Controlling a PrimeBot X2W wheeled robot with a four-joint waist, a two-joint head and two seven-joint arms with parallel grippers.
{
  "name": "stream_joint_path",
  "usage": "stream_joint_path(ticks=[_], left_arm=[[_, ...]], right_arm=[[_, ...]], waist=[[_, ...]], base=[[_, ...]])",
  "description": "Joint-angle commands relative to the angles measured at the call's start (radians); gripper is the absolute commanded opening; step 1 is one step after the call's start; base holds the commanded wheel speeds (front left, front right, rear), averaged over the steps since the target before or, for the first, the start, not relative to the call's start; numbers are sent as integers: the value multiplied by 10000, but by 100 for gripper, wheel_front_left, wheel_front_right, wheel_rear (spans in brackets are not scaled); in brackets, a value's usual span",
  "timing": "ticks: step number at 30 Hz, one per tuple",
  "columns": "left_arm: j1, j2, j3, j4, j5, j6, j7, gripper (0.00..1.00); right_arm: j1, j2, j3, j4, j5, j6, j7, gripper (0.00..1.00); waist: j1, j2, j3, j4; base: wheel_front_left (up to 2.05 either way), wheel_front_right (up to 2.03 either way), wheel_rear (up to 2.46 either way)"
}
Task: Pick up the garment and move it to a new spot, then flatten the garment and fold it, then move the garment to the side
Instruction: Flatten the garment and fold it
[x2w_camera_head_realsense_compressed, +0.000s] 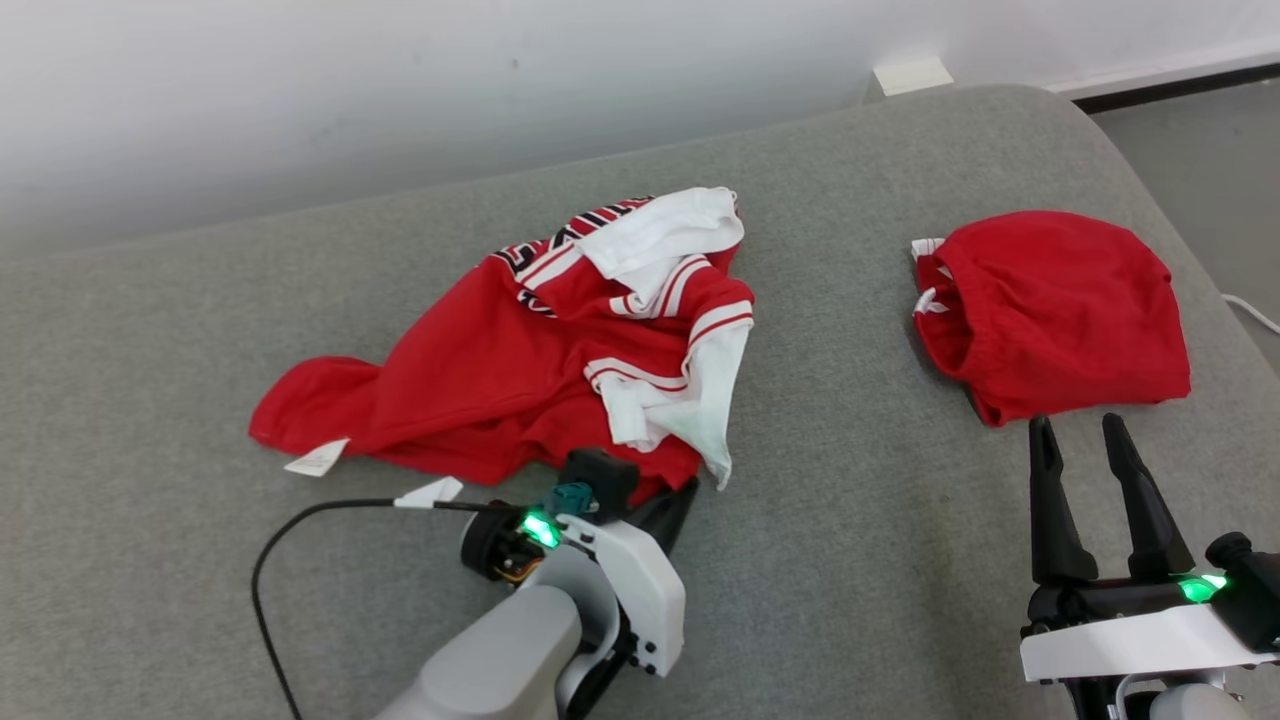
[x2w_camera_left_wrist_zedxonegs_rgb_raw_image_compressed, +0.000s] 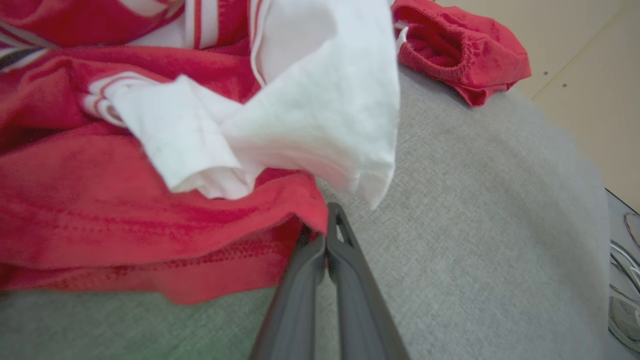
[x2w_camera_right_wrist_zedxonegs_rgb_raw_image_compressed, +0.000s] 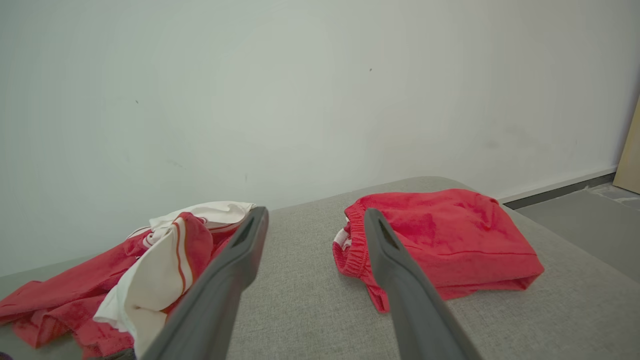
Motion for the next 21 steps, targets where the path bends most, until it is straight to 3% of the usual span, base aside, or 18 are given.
stream_joint_path(ticks=[1, 12, 21], left_arm=[[-65, 37, -177, -87, -142, -107, -194, 0], [855, 121, -357, -1120, -492, -226, -784, 0], [2517, 1617, 273, -3379, 229, 162, -777, 0]], right_arm=[[-98, -76, -87, 36, 32, -21, -27, 100], [582, -458, -161, 171, -55, -21, -29, 100], [1258, -569, -213, 231, -58, -21, -29, 100]], waist=[[-1, -1, -118, 120], [-1, -1, -1361, 1352], [-1, -1, -2258, 2725]], base=[[0, 0, 0], [0, 0, 0], [0, 0, 0]])
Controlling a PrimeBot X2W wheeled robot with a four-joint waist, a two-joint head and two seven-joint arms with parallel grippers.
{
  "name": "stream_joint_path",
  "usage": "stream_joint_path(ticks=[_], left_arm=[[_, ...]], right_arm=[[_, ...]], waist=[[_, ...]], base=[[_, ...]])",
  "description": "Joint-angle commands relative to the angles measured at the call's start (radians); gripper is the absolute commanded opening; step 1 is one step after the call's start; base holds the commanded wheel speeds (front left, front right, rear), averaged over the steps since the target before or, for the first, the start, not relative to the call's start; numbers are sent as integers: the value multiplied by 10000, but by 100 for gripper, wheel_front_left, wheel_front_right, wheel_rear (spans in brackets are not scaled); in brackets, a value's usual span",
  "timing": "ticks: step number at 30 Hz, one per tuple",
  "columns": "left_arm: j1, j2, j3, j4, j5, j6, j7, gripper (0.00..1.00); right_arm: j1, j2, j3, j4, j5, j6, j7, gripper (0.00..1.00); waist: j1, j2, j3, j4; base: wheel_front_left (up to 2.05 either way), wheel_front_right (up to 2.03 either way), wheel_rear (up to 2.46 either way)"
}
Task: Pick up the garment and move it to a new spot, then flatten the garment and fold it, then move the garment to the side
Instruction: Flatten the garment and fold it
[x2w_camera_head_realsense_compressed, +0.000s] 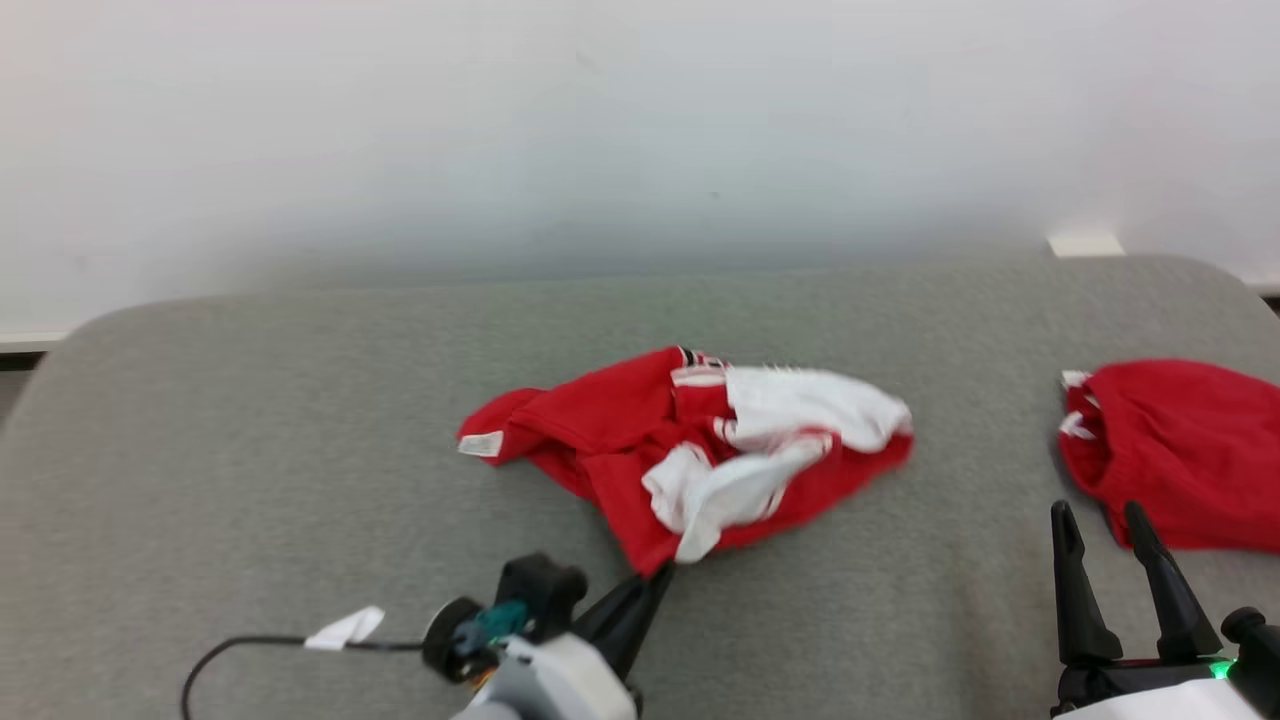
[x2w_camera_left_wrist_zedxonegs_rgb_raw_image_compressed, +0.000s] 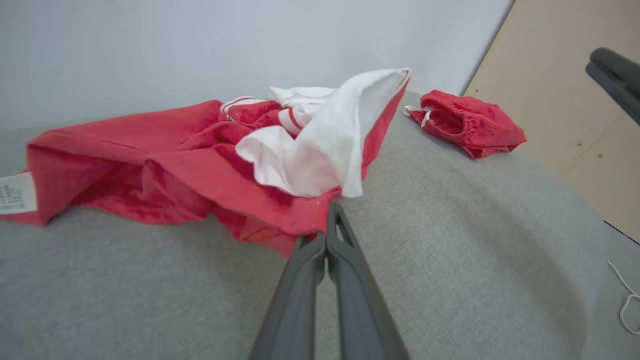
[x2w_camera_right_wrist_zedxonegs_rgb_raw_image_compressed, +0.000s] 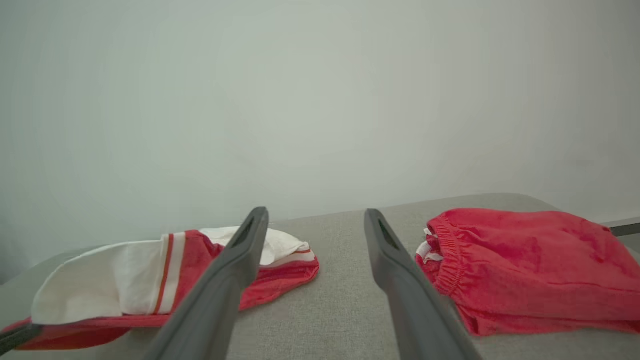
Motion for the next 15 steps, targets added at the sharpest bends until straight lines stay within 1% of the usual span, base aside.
stream_joint_path(ticks=[1, 6, 8, 10, 13, 14, 15], left_arm=[[517, 449, 19, -360, 158, 127, -13, 0], [1491, 1390, 230, -1236, -209, 570, 228, 0], [1870, 1641, 342, -1495, -368, 768, 261, 0], [2166, 1835, 410, -1642, -419, 1019, 254, 0], [2564, 1789, 528, -1672, -668, 1169, 187, 0], [2613, 1775, 521, -1599, -622, 1181, 161, 6], [2639, 1699, 549, -1544, -631, 1194, 127, 90]], right_arm=[[183, -59, -21, 12, 13, -21, -29, 100], [311, -130, -89, 65, 44, -21, -27, 100], [319, -139, -97, 80, 44, -21, -29, 100], [329, -155, -81, 91, 31, -21, -27, 100], [358, -184, -36, 150, 32, -21, -27, 100], [343, -187, -4, 174, 35, -21, -27, 100], [317, -193, 18, 198, 47, -21, -27, 100]], waist=[[0, 0, -488, 688], [0, 0, -640, 1229], [0, 0, -650, 1353], [0, 0, -652, 1438], [0, 0, -637, 1563], [0, 0, -635, 1583], [0, 0, -630, 1597]], base=[[0, 0, 0], [0, 0, 0], [0, 0, 0], [0, 0, 0], [0, 0, 0], [0, 0, 0], [0, 0, 0]])
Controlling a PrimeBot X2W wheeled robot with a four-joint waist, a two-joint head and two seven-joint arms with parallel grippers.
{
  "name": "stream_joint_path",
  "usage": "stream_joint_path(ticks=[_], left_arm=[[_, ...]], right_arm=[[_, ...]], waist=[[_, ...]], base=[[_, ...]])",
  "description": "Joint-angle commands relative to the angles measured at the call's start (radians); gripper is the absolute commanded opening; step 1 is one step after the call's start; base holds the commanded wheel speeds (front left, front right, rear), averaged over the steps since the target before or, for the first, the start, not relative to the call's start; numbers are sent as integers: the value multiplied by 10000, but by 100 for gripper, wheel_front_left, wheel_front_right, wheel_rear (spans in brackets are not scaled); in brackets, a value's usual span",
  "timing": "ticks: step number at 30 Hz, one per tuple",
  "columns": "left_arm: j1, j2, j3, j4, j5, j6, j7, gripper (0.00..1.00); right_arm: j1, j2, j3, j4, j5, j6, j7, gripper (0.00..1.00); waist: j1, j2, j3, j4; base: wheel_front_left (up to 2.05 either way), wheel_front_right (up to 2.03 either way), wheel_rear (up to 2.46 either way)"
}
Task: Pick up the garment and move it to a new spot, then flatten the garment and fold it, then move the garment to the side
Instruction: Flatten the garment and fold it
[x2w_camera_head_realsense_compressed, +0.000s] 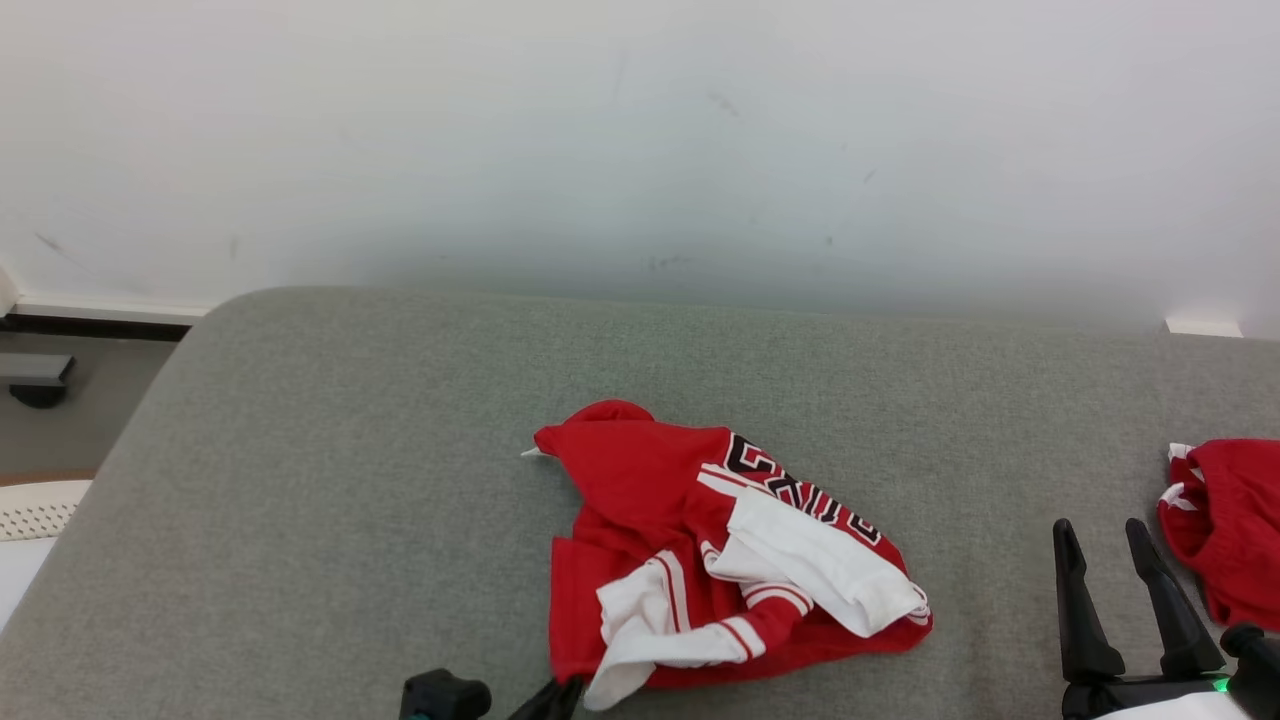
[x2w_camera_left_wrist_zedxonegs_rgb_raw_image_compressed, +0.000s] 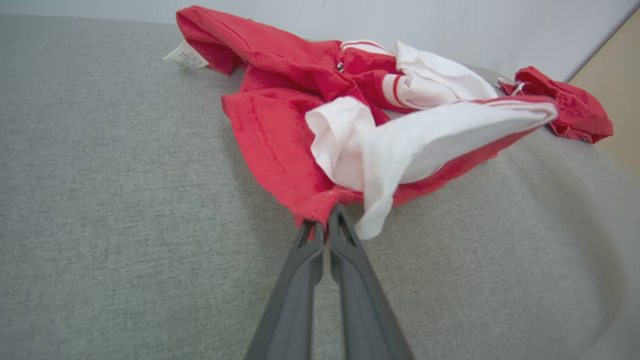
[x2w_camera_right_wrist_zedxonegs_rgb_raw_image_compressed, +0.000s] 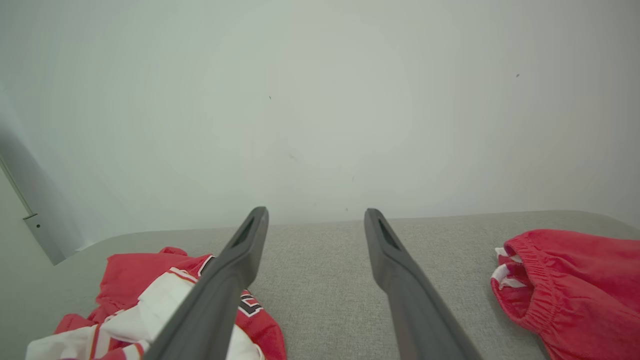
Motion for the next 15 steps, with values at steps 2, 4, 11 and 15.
stream_joint_path(ticks=[2, 4, 11, 15], left_arm=[[143, -162, 119, 168, -38, -7, -130, 100], [119, -211, 281, 159, 18, -10, -177, 100], [328, -41, 1482, -800, 585, 774, -242, 100], [789, -146, 2622, -1813, 1177, 1126, -237, 100]], right_arm=[[29, -96, 79, 80, 55, -21, -27, 100], [-31, -107, 109, 102, 63, -21, -25, 100], [36, -121, 29, 50, 97, -21, -27, 100], [15, -30, 118, 14, 14, -21, -25, 100]], waist=[[0, 0, 16, 29], [0, 0, 23, 16], [0, 0, 34, -6], [0, 0, 24, 9]], base=[[0, 0, 0], [0, 0, 0], [0, 0, 0], [0, 0, 0]])
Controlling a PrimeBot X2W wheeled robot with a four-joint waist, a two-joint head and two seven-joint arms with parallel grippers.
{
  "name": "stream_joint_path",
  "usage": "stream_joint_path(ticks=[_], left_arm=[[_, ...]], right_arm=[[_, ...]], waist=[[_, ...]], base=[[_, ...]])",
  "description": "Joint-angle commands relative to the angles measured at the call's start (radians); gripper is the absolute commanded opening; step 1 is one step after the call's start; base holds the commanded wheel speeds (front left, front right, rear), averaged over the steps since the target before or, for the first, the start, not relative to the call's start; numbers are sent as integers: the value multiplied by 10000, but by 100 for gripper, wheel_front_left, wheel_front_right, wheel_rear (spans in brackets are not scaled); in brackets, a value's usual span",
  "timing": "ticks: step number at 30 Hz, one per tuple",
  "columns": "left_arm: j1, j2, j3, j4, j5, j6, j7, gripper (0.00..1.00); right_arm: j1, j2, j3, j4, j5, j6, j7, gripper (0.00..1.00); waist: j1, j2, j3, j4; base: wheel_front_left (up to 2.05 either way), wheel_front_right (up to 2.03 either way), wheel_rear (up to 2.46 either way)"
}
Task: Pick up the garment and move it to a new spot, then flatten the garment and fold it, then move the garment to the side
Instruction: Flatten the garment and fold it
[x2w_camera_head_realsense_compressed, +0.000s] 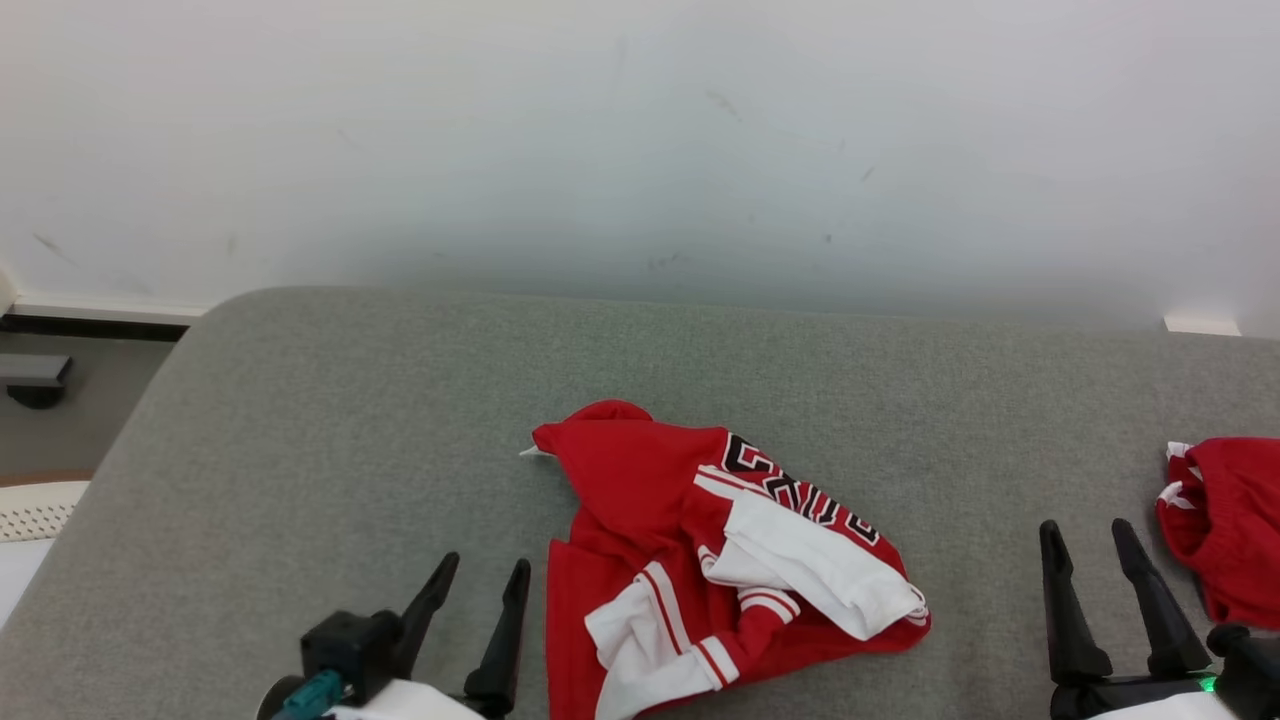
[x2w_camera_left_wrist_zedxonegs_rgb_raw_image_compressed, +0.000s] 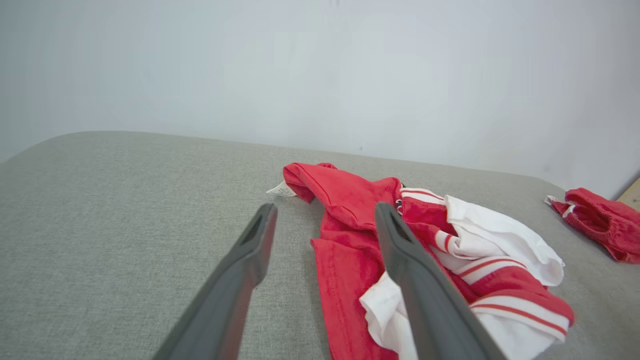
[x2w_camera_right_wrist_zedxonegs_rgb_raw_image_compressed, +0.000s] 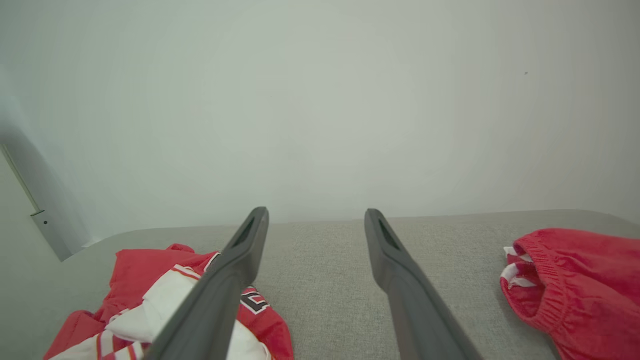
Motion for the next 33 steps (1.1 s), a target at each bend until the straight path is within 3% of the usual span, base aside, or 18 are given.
stream_joint_path(ticks=[1, 7, 21, 32, 33], left_arm=[[330, -37, 229, -150, 243, 53, -13, 100], [935, -507, 1273, -572, 862, -141, -16, 100], [1285, -1857, 2821, -227, 2073, -1357, -16, 100], [1415, -2462, 3671, 182, 2645, -2064, -16, 100], [1411, -2510, 3719, 213, 2700, -2121, -18, 100]], right_arm=[[-5, -28, 98, -18, -10, -21, -29, 100], [-446, -243, 925, 352, -258, -21, -27, 100], [-3361, -1117, 5507, 3206, 73, -23, 2310, 100], [-4448, -944, 6140, 5444, 175, -23, 2548, 100], [-4520, -916, 6210, 5535, 257, -23, 2443, 81]], waist=[[0, 0, -18, 4], [0, 0, -45, 26], [0, 0, -7, 977], [0, 0, 25, 1573], [0, 0, 36, 1598]], base=[[0, 0, 0], [0, 0, 0], [0, 0, 0], [0, 0, 0], [0, 0, 0]])
